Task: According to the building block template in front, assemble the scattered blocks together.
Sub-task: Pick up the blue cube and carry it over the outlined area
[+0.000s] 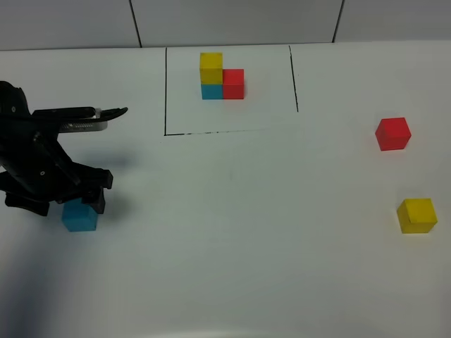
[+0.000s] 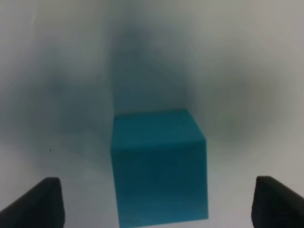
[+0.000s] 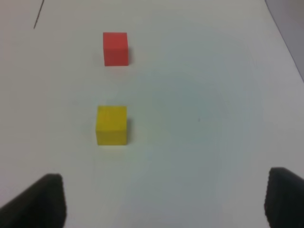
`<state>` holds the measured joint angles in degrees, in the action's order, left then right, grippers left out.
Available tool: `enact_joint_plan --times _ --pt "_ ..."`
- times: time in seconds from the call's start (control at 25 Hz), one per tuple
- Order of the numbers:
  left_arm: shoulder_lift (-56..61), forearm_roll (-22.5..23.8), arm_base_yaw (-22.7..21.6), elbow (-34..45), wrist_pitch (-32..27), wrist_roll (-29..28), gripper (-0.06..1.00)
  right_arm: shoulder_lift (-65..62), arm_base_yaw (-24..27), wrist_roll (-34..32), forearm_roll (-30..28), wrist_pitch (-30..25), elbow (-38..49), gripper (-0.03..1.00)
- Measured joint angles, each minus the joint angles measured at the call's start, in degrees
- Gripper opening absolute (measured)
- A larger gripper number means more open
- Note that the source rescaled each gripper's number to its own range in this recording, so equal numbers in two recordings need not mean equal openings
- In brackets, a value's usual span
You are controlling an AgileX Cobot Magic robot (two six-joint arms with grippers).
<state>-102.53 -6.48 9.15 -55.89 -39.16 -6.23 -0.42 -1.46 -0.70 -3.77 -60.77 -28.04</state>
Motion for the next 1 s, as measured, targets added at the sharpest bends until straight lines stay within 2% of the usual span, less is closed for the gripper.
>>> enact_joint_plan --times 0.2,0.28,0.32,0.36,0.44,0.48,0.52,0.68,0.8,1.0 --pt "-3.9 0.0 0.0 0.0 1.0 0.0 0.99 0.0 0.0 0.0 0.0 0.0 0.0 0.77" --pt "-4.8 0.0 0.0 0.0 1.5 0.0 0.93 0.0 0.0 0.0 0.0 0.0 0.0 0.77" --pt "-4.8 0.0 0.0 0.0 1.7 0.0 0.84 0.0 0.0 0.0 0.0 0.0 0.0 0.77" --pt "-4.8 0.0 0.0 0.0 2.0 0.0 0.71 0.0 0.0 0.0 0.0 0.0 0.0 0.77" --pt "-4.8 0.0 0.0 0.0 2.3 0.0 0.35 0.0 0.0 0.0 0.0 0.0 0.0 0.77" --pt "-4.8 0.0 0.0 0.0 2.3 0.0 0.08 0.0 0.0 0.0 0.0 0.0 0.0 0.77" --pt "-4.8 0.0 0.0 0.0 2.3 0.0 0.00 0.0 0.0 0.0 0.0 0.0 0.0 0.77" --pt "-4.9 0.0 0.1 -2.0 -0.1 3.2 0.00 0.0 0.0 0.0 0.0 0.0 0.0 0.77" --pt "-4.9 0.1 1.2 -5.4 -4.5 9.6 0.00 0.0 0.0 0.0 0.0 0.0 0.0 0.77" --pt "-6.4 1.8 6.1 -13.5 -11.5 20.0 0.00 0.0 0.0 0.0 0.0 0.0 0.0 0.77"
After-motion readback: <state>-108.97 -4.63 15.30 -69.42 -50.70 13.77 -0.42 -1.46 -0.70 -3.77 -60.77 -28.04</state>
